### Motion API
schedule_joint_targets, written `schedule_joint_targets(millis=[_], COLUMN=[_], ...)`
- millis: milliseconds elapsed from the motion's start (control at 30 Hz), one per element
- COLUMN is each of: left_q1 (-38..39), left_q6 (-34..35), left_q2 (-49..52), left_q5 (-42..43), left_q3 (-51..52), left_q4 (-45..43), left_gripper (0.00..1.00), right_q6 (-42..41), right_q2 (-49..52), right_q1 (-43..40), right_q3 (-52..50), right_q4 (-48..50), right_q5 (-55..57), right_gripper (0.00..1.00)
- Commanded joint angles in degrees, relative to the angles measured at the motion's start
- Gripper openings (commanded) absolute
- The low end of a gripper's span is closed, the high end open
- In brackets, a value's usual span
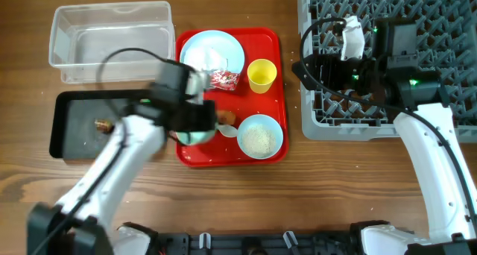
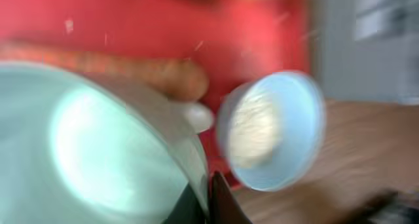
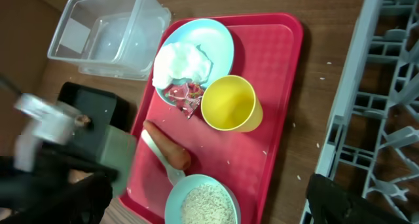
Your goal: Sort waste into correct bins and load items into the dishwasher rack
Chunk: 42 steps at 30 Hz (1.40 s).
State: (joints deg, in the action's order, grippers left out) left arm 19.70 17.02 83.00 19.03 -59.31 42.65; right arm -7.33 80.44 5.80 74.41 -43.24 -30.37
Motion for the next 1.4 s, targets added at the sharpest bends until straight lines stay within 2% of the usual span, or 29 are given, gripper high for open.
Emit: schedule_joint_targets(millis=[0, 67, 100, 133, 167, 233, 300, 433, 500, 600, 700, 800, 900, 933, 1067, 1100, 1200, 1267, 1367], left_q1=[8.48, 10.36, 10.78, 10.84, 10.75, 10.01, 7.96, 0.35, -5.55, -16.39, -21.9, -22.77, -22.77, -22.77, -22.77, -22.77, -22.77, -22.77, -22.77], left_q6=[8.37, 8.63, 8.79, 8.79, 8.81, 9.07, 9.18, 10.73, 13.75, 14.99, 14.97, 14.97, 14.95, 14.93, 14.78, 14.75, 14.75, 14.75, 14.75], left_q2=[6.4, 8.13, 8.44, 8.44, 8.41, 8.39, 7.74, 2.95, -0.76, -2.86, -2.05, -1.95, -1.44, -1.31, -0.66, -0.35, -0.15, -0.15, -0.15], left_q5=[-18.88, -18.91, -18.93, -18.91, -18.91, -18.78, -18.69, -18.69, -18.73, -18.49, -18.51, -18.71, -18.71, -18.71, -18.71, -18.71, -18.71, -18.71, -18.71], left_q3=[0.11, 0.11, 0.11, 0.11, 0.04, -0.68, -5.79, -17.75, -18.62, -18.6, -18.58, -18.58, -18.58, -18.58, -18.53, -18.53, -18.53, -18.53, -18.53], left_q4=[0.11, 0.15, 0.11, 0.09, 0.02, 0.0, 3.34, 10.62, 10.99, 13.97, 17.0, 17.2, 17.22, 17.29, 17.64, 17.86, 18.08, 18.05, 18.08], left_gripper=[0.04, 0.06, 0.11, 0.24, 0.46, 0.66, 0.76, 0.8, 0.81, 0.84, 0.84, 0.84, 0.84, 0.84, 0.84, 0.84, 0.84, 0.84, 0.84], right_q6=[-0.37, -0.37, -0.74, -0.81, -0.79, -0.2, -0.39, -3.15, -6.43, -8.33, -11.54, -17.62, -21.2, -21.35, -22.93, -24.26, -26.27, -27.36, -27.82], right_q2=[0.46, 0.46, 0.46, 0.46, 0.46, 0.46, 0.46, 0.98, 3.17, 10.1, 18.67, 25.55, 29.86, 29.97, 29.97, 30.12, 31.8, 32.83, 33.57], right_q1=[0.13, 0.13, 0.13, 0.13, 0.13, 0.13, 0.52, 6.95, 13.14, 22.32, 30.12, 35.26, 36.13, 36.13, 36.2, 36.37, 36.61, 36.61, 36.61], right_q3=[1.27, 1.27, 1.27, 1.27, 1.27, 1.27, 1.27, 1.27, 1.27, 1.27, 1.27, 1.27, 1.27, 1.27, 1.27, 1.27, 1.27, 1.33, 1.36], right_q4=[0.11, 0.2, 0.39, 0.59, 0.61, 0.76, 0.48, -0.13, 0.0, 0.35, 0.74, 1.03, 1.36, 1.77, 4.9, 5.38, 5.49, 5.57, 5.9], right_q5=[0.61, 0.61, 0.59, 0.57, 0.5, -1.38, -3.15, 0.72, 7.04, 8.13, 8.11, 8.09, 7.61, 7.61, 7.43, 7.98, 8.83, 8.81, 8.52], right_gripper=[0.98, 0.98, 0.98, 0.98, 0.98, 0.99, 0.98, 0.95, 0.95, 0.88, 0.86, 0.85, 0.73, 0.67, 0.54, 0.48, 0.42, 0.31, 0.22])
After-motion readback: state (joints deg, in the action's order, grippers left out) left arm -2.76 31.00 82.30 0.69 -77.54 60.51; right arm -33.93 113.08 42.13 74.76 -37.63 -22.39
